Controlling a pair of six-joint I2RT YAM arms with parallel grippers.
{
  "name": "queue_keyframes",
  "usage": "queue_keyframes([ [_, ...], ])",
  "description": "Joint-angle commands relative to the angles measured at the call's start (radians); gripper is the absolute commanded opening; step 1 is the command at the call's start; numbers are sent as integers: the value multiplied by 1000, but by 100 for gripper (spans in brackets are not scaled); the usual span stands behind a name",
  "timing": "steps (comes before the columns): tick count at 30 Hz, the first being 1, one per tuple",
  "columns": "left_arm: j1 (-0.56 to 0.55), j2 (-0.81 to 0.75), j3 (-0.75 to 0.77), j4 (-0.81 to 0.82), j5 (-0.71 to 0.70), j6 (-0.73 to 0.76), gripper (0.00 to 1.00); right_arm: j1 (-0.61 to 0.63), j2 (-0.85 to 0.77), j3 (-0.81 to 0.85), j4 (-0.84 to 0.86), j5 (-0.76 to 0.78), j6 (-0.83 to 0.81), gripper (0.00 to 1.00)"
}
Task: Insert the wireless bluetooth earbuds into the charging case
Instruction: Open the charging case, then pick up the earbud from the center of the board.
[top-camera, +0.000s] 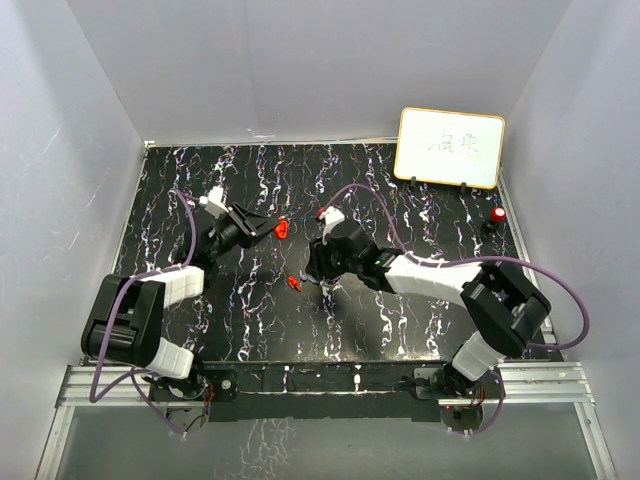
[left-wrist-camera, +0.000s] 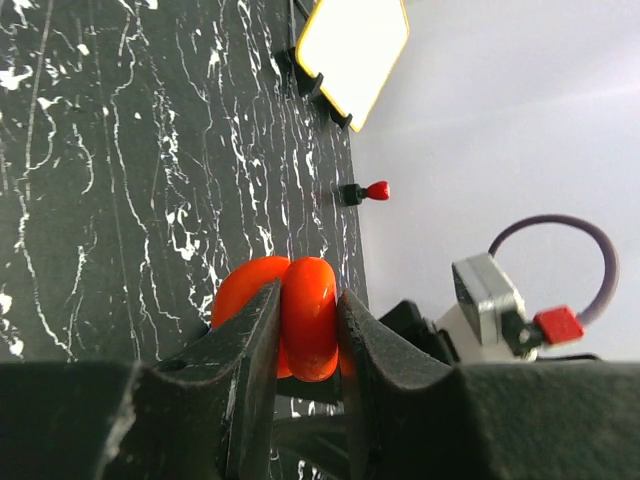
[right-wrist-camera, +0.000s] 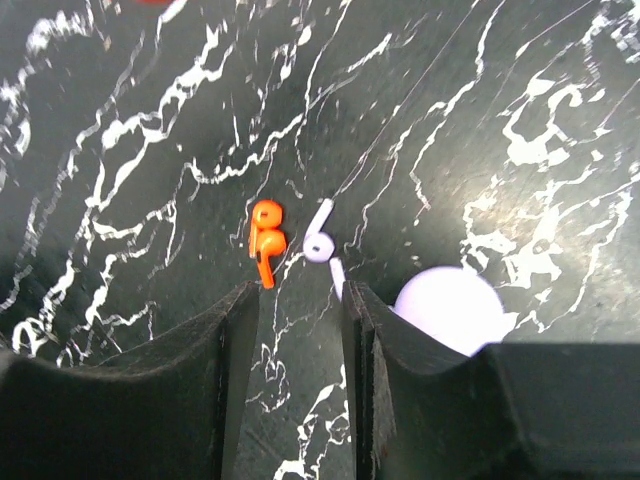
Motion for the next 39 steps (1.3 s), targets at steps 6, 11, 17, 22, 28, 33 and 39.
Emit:
queue_keyframes([
  [6, 57, -86, -25, -55, 17, 13, 0, 115, 60, 122, -128, 149, -110, 36],
  [11, 78, -76, -34, -46, 33, 8, 0, 149, 105, 153, -139, 174, -120, 36],
  [17, 93, -64, -34, -39, 52, -1, 0, 169, 146, 185, -147, 182, -131, 35],
  [22, 99, -64, -39, -35, 56, -4, 0, 179, 164, 208, -151, 189, -138, 35],
  [28, 104, -64, -50, -22, 60, -8, 0, 186, 217, 225, -153, 182, -142, 35],
  [33, 111, -66, -55, -19, 65, -10, 0, 190, 234, 235, -151, 185, -143, 35],
  [39, 117, -67, -62, -15, 68, -13, 0, 192, 249, 248, -150, 182, -144, 35],
])
